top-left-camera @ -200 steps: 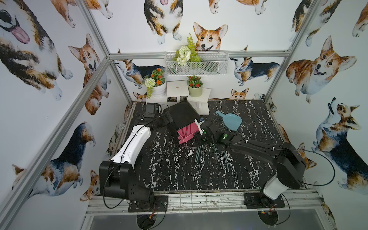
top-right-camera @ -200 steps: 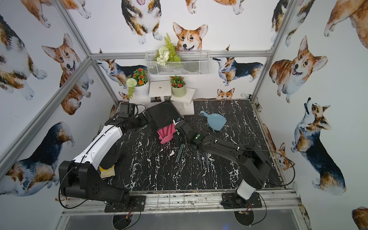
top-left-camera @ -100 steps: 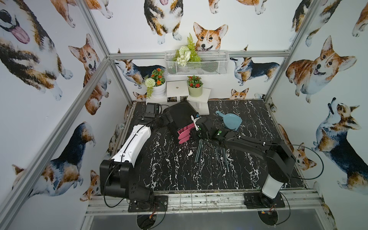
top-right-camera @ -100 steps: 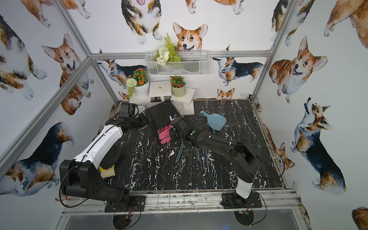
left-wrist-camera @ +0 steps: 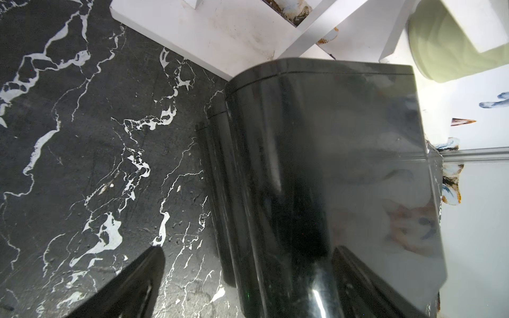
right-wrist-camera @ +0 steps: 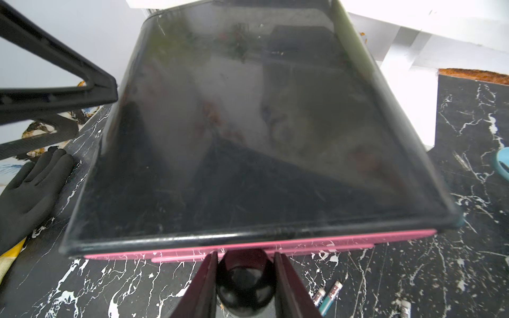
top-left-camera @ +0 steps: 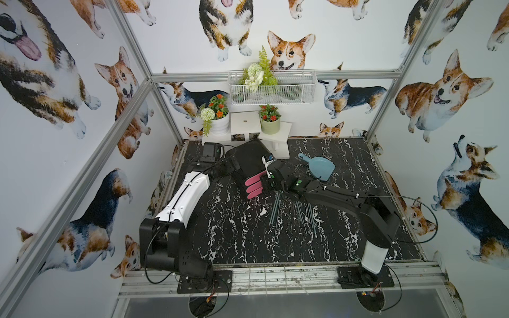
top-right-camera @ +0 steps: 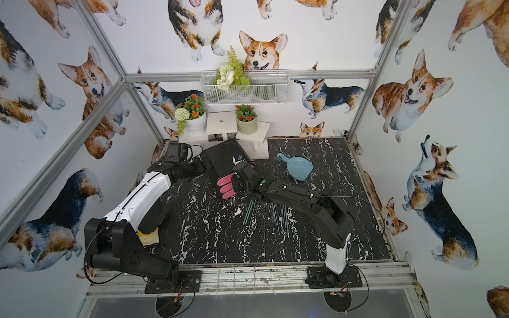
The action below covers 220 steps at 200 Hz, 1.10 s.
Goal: Please place the pencils in the drawer according to their color
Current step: Close the drawer in the storage box, then open the drawer in the storage box.
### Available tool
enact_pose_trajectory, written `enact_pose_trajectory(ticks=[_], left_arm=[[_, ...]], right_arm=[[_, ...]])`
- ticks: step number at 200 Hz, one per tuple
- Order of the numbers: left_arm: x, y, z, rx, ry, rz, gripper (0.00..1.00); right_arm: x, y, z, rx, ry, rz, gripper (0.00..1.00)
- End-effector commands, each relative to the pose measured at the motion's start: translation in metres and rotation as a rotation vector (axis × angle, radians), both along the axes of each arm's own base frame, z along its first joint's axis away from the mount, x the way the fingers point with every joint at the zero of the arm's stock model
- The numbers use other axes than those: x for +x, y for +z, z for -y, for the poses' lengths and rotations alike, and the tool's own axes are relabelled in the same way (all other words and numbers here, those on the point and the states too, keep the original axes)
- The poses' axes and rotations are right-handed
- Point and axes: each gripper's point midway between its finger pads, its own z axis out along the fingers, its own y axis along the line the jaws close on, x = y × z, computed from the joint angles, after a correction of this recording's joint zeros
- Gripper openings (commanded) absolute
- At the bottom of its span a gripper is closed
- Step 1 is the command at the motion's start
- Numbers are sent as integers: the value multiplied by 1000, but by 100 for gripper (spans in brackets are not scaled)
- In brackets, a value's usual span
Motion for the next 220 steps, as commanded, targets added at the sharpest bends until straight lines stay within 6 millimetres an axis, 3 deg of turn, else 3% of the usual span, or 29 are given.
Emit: enact_pose_trajectory(ticks=[1,38,91,127,159,220], left_arm=[[3,3,0,-1,-2,16,100],[2,3,-1,4,1,14,100],[-1,6,-5,24,8,16,100],[-1,7,-5,24,12,18,100],[1,5,-5,21,13,10,100],[2,9,-4,24,9,10,100]], right_arm=[[8,1,0,18,-37,14,35],[3,5,0,34,-30,-13,38],[-32,19,28,99,-4,-56,58],[-45,-9,39,65,15,-92,61],[-44,-35,33,61,23,-110,60],[-22,-46,8,108,28,-45,55]])
